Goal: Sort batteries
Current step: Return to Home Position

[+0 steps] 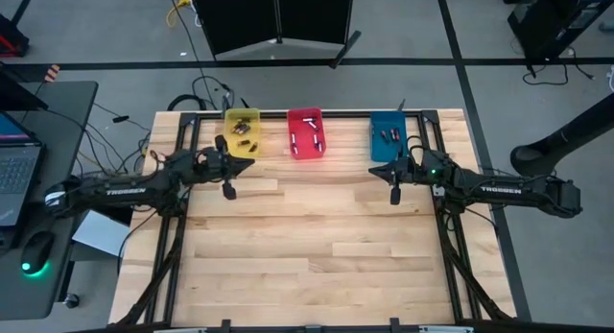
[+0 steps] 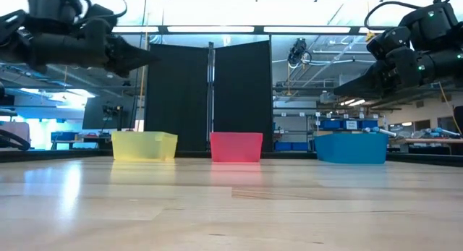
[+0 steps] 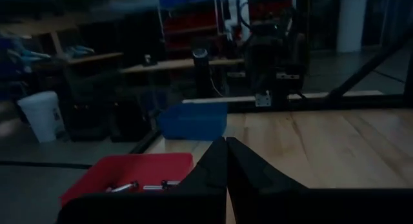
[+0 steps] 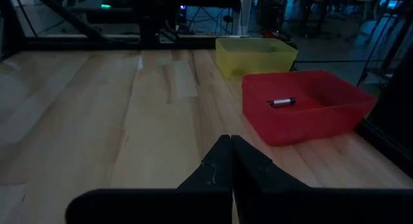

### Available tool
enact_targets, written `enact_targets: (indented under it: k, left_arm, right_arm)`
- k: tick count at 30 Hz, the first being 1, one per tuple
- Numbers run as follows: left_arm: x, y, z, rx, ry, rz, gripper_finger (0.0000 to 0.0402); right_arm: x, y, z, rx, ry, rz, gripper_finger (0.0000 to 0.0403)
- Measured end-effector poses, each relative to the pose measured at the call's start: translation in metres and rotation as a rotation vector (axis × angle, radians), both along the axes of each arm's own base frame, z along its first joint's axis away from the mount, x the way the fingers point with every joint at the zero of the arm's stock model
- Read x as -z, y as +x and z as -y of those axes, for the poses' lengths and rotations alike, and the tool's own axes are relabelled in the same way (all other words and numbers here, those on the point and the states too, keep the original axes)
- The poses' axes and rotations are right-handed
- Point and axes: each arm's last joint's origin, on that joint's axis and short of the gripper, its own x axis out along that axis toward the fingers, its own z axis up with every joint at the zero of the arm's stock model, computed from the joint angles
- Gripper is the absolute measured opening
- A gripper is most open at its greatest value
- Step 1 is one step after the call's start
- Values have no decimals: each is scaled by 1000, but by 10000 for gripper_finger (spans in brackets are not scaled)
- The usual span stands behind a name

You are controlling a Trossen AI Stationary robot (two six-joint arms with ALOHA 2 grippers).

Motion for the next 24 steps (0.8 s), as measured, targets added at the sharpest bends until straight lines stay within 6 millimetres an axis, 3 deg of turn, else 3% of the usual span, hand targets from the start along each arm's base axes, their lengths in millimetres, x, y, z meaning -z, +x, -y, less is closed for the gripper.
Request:
enact_targets:
  k: [5,18,24]
  left_arm:
    - [16,-21,6,-48,-8,75,8]
    - [17,-53,18,-169,-21,89,8]
    - [21,-52,22,-172,-36,47,8]
  right_arm:
    - [0,0,0,2,1,-2,6]
    - [2,-1,0,9,17,-15,6]
    - [1,-1,0,17,14,-14,6]
